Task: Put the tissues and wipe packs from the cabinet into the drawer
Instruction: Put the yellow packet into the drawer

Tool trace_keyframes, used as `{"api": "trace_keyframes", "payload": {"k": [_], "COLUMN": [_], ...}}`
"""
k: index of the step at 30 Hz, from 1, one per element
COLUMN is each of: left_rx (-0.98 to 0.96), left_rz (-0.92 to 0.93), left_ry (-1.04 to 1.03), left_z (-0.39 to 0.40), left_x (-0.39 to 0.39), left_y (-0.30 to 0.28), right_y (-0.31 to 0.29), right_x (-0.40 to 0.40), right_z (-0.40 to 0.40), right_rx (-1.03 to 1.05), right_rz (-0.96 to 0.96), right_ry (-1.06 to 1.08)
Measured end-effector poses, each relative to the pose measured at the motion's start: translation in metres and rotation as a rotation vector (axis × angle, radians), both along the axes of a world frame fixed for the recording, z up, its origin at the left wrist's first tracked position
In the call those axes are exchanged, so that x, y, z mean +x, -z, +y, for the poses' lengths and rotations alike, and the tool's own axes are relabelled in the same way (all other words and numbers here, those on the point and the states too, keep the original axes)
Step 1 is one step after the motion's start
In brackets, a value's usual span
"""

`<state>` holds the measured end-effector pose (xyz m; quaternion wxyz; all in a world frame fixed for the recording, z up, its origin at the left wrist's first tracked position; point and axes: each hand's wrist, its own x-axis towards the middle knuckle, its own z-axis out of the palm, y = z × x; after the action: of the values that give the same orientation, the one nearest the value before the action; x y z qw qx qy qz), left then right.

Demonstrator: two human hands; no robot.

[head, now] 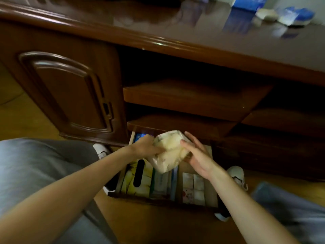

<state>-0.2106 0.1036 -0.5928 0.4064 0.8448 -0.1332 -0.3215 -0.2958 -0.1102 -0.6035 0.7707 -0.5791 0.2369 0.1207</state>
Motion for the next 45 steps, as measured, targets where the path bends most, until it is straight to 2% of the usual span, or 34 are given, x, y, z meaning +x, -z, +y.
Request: {"api": "trace_keyframes", "payload": {"k": [2,5,6,8,10,14,17,21,25,29,33,36,42,45], "left_rx": [-0.005,0.053,0.086,0.207,0.291,0.340,0.359,0.418,0.509,0.463,0.500,0.516,0.560,0.614], "left_rz": [0.101,0.237,0.221,0.068,-0.048,-0.031,-0.051,-0.081,-0.018,-0.033,-0.090,-0.106,-0.145,-0.149], "left_ry": [-0.160,-0.132,-0.106,-0.091,-0.123,-0.081,0.003,0.205,0.276,0.227,0.243,0.257,0.323,0.395], "left_z": [0.003,0.005,0.007,0.015,0.026,0.039,0.036,0.037,0.049,0.052,0.050,0.049,0.052,0.052], "left_x": [-0.004,-0.009,-0.008,-0.004,0.002,0.007,0.005,0.000,-0.003,-0.001,0.001,0.001,-0.003,-0.007], "left_y": [0.020,0.039,0.043,0.048,0.055,0.072,0.086,0.106,0.120,0.125,0.126,0.127,0.127,0.127], "right_y": [0.021,0.062,0.075,0.095,0.113,0.147,0.164,0.178,0.202,0.213,0.221,0.224,0.221,0.219], "right_x": [0.001,-0.005,-0.005,-0.001,0.004,0.016,0.043,0.083,0.118,0.136,0.132,0.129,0.122,0.123], "right_z": [0.011,0.024,0.022,0.009,-0.012,-0.032,-0.025,-0.003,0.004,0.012,0.024,0.026,0.022,0.017], "right_rx": [0.030,-0.112,-0.176,-0.265,-0.284,-0.217,-0.181,-0.241,-0.439,-0.614,-0.827,-0.828,-0.803,-0.742], "right_rz": [0.086,0.254,0.273,0.315,0.408,0.532,0.486,0.423,0.351,0.332,0.280,0.231,0.231,0.235], "right_ry": [-0.069,-0.155,-0.126,-0.035,0.079,0.134,0.222,0.244,0.152,0.078,-0.113,-0.178,-0.160,0.027]}}
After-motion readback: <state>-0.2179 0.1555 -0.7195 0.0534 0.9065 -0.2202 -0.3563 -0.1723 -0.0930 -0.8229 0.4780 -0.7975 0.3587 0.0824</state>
